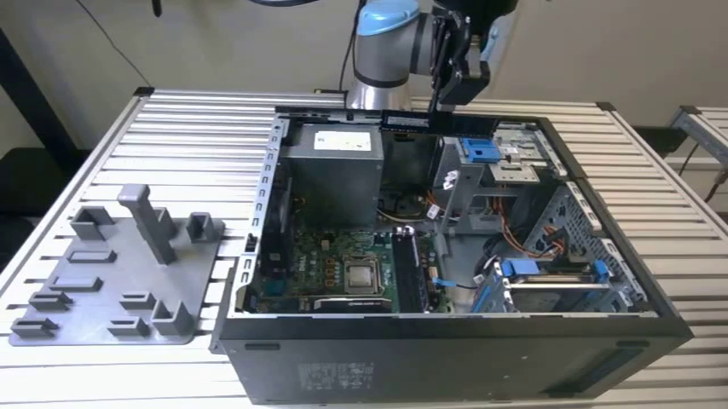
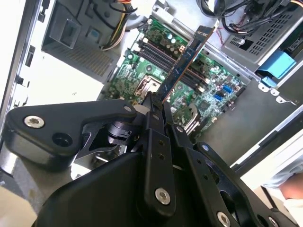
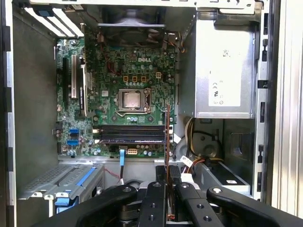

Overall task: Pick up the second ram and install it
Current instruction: 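Insert the second ram into the second slot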

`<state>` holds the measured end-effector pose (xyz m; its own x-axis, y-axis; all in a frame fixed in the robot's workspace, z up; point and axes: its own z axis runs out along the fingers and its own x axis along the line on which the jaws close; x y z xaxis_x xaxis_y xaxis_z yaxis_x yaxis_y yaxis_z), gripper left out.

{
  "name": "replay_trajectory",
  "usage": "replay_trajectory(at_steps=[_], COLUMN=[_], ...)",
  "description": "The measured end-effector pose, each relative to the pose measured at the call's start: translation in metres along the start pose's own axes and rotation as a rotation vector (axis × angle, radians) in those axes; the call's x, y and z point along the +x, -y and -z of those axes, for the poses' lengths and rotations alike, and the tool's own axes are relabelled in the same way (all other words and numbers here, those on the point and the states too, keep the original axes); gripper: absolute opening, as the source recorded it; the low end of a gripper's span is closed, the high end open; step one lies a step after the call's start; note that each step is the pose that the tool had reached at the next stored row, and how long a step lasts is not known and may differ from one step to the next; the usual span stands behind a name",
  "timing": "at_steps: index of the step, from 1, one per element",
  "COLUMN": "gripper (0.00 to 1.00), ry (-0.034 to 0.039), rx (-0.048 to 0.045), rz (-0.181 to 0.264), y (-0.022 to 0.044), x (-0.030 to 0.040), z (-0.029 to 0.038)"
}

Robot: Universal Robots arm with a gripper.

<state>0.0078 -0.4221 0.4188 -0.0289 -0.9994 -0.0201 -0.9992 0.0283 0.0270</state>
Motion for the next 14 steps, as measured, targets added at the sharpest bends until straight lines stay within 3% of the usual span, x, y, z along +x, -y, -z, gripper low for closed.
replay_trajectory(at_steps=[14], gripper=[0.14], ry=[0.0058], rx=[0.0044], rz=[-0.217], y=[0.0], x=[0.0], z=[-0.0005])
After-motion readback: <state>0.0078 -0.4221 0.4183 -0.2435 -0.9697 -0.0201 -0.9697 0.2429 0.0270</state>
